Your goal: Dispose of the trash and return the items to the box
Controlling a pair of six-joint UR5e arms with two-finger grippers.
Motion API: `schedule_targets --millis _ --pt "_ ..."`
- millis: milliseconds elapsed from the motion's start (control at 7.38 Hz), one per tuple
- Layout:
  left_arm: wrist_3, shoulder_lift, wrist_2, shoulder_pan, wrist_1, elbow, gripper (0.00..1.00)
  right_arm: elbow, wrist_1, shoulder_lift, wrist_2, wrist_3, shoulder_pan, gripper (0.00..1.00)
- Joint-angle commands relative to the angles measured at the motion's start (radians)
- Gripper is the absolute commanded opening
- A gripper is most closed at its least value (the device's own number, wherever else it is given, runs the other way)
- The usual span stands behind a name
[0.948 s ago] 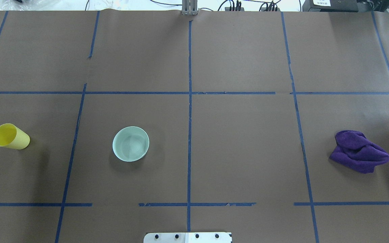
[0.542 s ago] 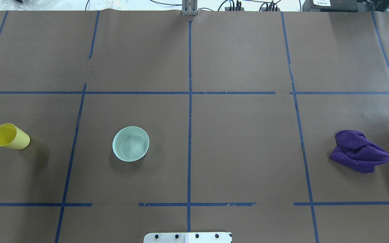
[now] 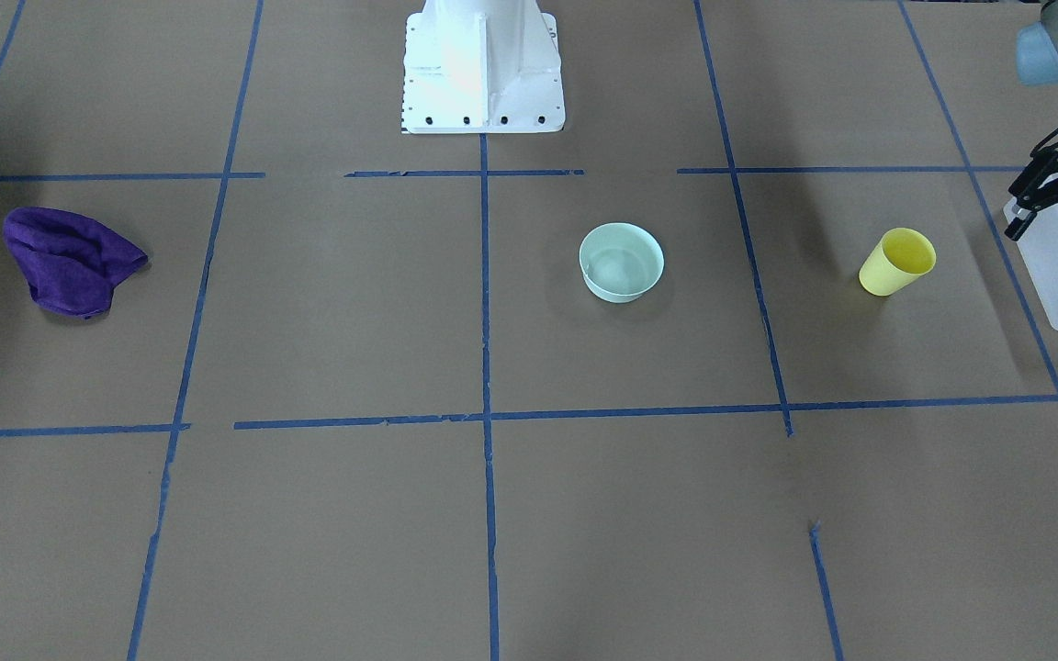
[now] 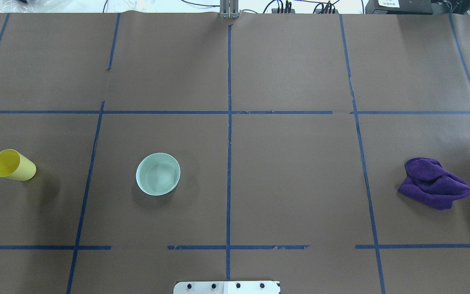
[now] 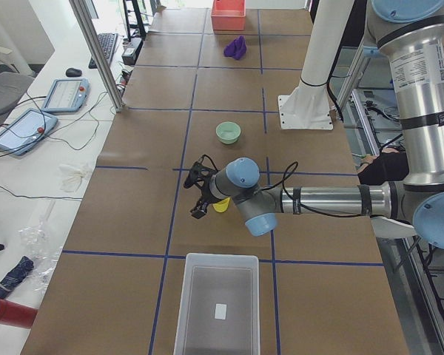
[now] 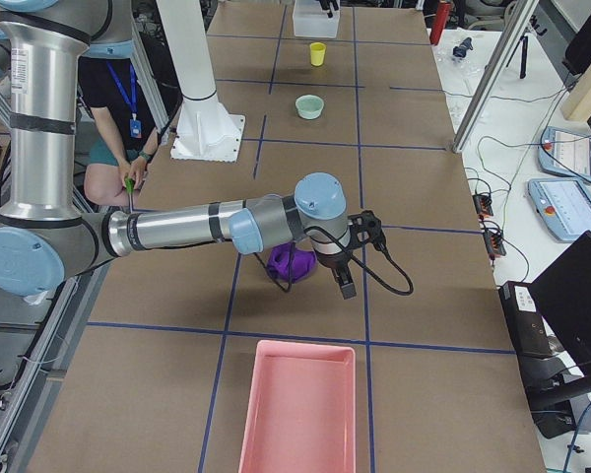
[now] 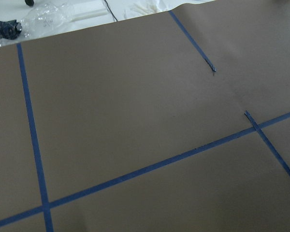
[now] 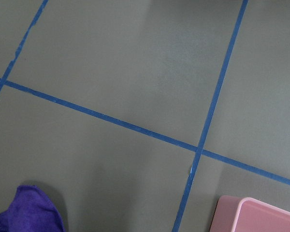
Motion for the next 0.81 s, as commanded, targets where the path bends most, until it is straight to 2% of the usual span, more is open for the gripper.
schedule_targets --millis 0,135,542,677 --pt "-0.205 0.016 0.150 0.167 -0.001 -0.012 0.79 0.001 -0.001 -0.002 0.001 0.001 0.000 1.00" --pt "-0.243 0.016 0.193 0.215 -0.001 -0.006 0.74 0.001 0.000 -0.004 0.001 0.001 0.000 1.00" --pt "-0.247 0.016 0.202 0.271 -0.001 0.016 0.70 -0.001 -0.001 -0.004 0.001 0.001 0.000 1.00" --pt "-0.247 0.019 0.202 0.287 -0.001 0.016 0.66 -0.001 -0.001 -0.002 0.000 0.001 0.000 1.00"
